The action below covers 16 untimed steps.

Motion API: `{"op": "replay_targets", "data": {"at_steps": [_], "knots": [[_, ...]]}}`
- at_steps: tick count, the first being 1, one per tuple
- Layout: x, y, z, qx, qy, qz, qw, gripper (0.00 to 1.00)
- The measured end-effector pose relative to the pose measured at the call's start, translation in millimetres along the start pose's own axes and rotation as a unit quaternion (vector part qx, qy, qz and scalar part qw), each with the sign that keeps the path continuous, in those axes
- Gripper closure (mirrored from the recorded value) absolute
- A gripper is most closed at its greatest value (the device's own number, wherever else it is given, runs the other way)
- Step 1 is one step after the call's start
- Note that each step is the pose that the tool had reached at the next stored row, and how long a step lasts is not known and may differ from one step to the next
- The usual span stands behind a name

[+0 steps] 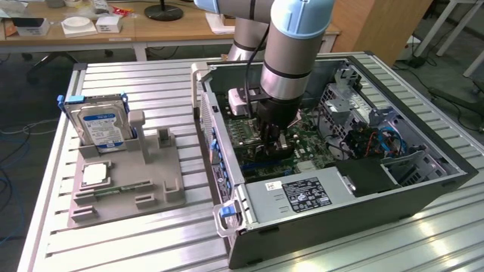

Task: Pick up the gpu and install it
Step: 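Insert the gpu into the slot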

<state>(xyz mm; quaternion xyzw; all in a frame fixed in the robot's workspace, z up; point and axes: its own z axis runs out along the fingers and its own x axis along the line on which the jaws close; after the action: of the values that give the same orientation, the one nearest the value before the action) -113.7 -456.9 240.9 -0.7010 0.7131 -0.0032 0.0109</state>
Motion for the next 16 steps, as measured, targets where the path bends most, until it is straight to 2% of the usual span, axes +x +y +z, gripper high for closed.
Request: {"op": "replay_targets", "data": {"at_steps": [16], "knots": [[0.0,0.0,0.2,0.0000,0.0000,0.000,1.0000,0.74]]}}
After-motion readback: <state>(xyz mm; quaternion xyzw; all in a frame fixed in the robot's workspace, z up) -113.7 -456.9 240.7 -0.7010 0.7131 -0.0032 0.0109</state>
